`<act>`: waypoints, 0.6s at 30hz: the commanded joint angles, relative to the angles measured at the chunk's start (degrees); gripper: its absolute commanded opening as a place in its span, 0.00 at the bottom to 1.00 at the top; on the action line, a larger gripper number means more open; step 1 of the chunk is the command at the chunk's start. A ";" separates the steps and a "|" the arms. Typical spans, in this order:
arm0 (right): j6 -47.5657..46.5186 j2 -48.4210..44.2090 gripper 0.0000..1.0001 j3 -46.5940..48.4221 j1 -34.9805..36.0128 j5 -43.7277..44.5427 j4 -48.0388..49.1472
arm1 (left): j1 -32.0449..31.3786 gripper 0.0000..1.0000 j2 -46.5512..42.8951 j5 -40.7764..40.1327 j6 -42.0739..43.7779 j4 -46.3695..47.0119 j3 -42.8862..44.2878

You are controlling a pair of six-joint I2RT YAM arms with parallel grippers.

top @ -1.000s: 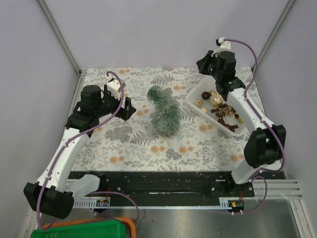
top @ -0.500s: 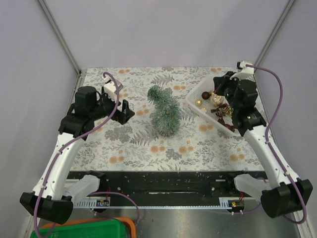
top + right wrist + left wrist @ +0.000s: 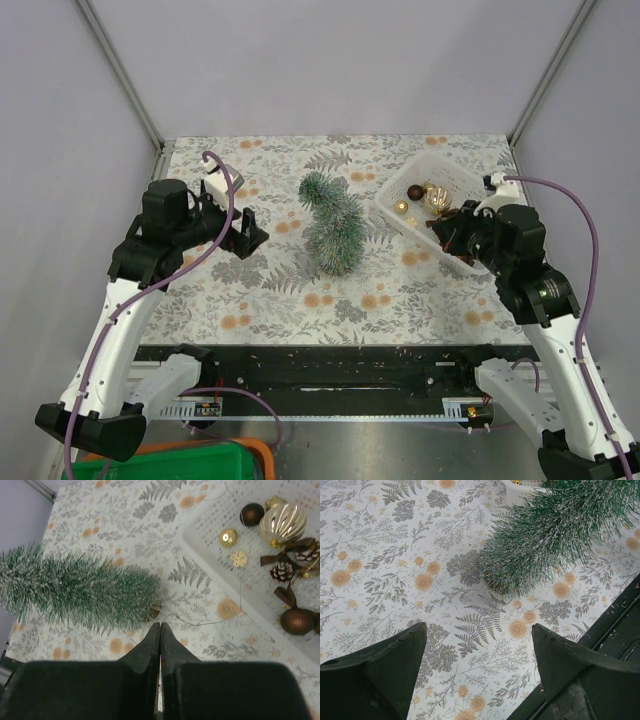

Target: Decorate the small christmas tree

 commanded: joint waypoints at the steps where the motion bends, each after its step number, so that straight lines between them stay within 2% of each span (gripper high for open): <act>1: 1.20 -1.15 0.00 4.19 0.47 -9.30 -16.45 | 0.22 0.89 -0.10 1.37 0.29 0.80 2.89; 11: 1.29 -1.95 0.00 7.09 0.47 -26.53 -27.89 | 0.22 0.89 -0.28 1.81 -0.58 0.63 3.33; 14: 3.12 -1.43 0.00 5.87 0.47 -31.54 -24.92 | 0.22 0.89 -0.19 2.07 -0.85 0.72 3.07; 18: 9.61 -0.11 0.00 1.13 0.82 -35.85 -13.78 | 0.22 0.89 -0.10 2.25 -1.46 0.80 3.33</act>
